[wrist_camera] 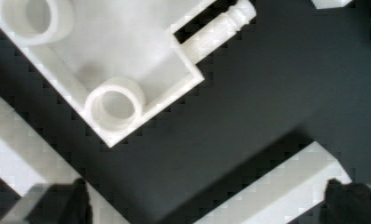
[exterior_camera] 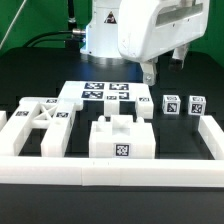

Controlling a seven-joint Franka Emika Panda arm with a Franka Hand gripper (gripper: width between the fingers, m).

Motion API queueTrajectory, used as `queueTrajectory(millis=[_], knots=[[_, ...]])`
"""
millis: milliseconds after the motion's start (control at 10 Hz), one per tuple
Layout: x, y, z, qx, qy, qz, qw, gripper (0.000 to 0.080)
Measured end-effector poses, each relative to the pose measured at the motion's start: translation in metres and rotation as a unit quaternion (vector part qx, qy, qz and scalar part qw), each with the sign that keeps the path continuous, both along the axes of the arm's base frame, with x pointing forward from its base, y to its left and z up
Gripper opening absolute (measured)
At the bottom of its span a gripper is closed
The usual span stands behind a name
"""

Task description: Assemble chair

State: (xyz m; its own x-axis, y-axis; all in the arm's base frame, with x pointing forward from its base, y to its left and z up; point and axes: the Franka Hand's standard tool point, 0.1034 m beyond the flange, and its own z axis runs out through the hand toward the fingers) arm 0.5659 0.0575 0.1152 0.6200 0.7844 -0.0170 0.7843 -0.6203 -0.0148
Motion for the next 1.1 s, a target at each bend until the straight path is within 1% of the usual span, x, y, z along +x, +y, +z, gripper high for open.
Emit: queueTrajectory(millis=[500, 600, 700, 900, 1100], knots=[[0.0, 0.0, -0.001, 0.0, 0.0, 0.0, 1.0, 0.0649], [0.0, -0.002, -0.003, 0.0, 0.001, 0.006, 1.0, 0.0649], [0.002, -0.011, -0.014, 0.0, 0.0, 0.021, 1.0, 0.0649], [0.007, -0.021, -0.039, 0.001, 0.002, 0.029, 1.0, 0.0649], [0.014, -0.029, -0.05, 0.001, -0.001, 0.024, 1.0, 0.0649]])
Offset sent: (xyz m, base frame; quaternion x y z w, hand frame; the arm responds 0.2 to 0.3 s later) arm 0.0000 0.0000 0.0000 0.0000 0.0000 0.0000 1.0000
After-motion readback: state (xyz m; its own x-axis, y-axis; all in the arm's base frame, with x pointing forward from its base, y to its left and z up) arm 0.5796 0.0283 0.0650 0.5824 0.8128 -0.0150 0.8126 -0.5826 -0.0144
